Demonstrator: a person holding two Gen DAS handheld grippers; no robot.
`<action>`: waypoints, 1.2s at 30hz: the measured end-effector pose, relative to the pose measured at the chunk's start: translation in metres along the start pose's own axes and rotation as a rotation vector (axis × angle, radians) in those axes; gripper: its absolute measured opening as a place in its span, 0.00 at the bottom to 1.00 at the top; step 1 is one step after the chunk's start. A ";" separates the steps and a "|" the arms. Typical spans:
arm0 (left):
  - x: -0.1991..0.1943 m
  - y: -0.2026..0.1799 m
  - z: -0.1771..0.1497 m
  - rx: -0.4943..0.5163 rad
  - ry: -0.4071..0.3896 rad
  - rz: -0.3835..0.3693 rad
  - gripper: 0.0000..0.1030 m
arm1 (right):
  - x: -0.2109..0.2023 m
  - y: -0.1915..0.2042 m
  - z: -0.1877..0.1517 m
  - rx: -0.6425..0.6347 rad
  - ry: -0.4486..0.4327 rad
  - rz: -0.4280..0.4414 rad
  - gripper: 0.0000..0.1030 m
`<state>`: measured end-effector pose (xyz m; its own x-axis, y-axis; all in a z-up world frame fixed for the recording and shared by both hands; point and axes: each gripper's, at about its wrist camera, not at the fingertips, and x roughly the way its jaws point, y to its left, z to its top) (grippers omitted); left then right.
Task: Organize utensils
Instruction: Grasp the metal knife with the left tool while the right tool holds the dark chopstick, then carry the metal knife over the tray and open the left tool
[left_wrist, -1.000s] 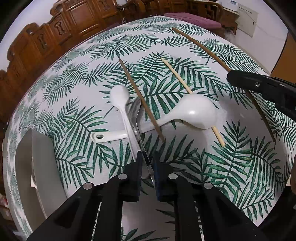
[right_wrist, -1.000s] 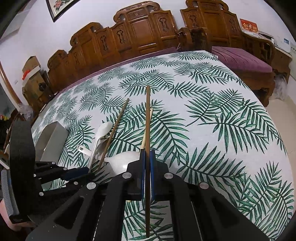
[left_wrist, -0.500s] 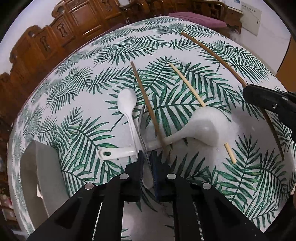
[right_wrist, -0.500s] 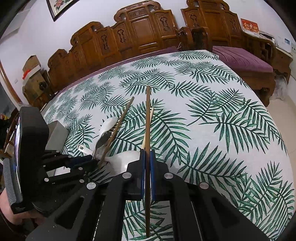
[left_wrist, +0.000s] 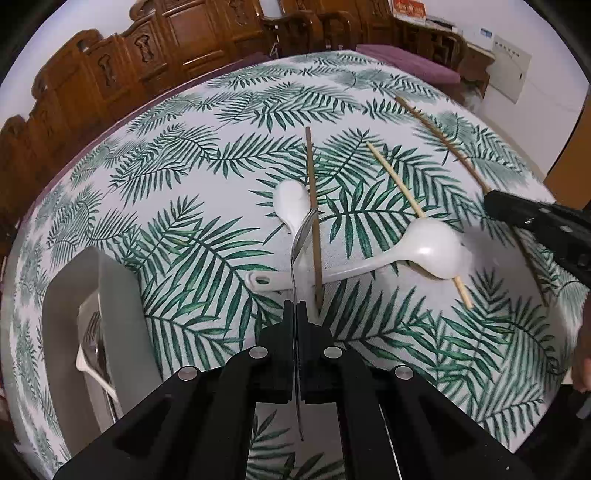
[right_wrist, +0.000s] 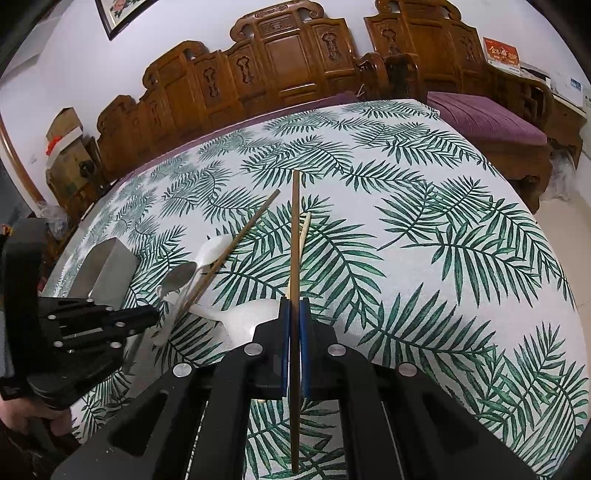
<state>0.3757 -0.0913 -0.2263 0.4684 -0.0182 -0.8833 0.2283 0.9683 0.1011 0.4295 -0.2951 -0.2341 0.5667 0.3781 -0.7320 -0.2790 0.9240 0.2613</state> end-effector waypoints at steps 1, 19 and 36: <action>-0.005 0.001 -0.001 -0.001 -0.012 0.000 0.01 | 0.000 0.001 0.000 -0.002 0.001 -0.001 0.06; -0.072 0.045 -0.025 -0.044 -0.113 0.008 0.01 | -0.005 0.063 -0.003 -0.140 -0.006 0.057 0.06; -0.061 0.125 -0.051 -0.187 -0.086 0.068 0.01 | 0.002 0.080 -0.010 -0.183 0.016 0.042 0.06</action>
<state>0.3325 0.0435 -0.1829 0.5504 0.0349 -0.8342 0.0349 0.9973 0.0648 0.4009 -0.2215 -0.2206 0.5395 0.4136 -0.7334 -0.4393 0.8813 0.1738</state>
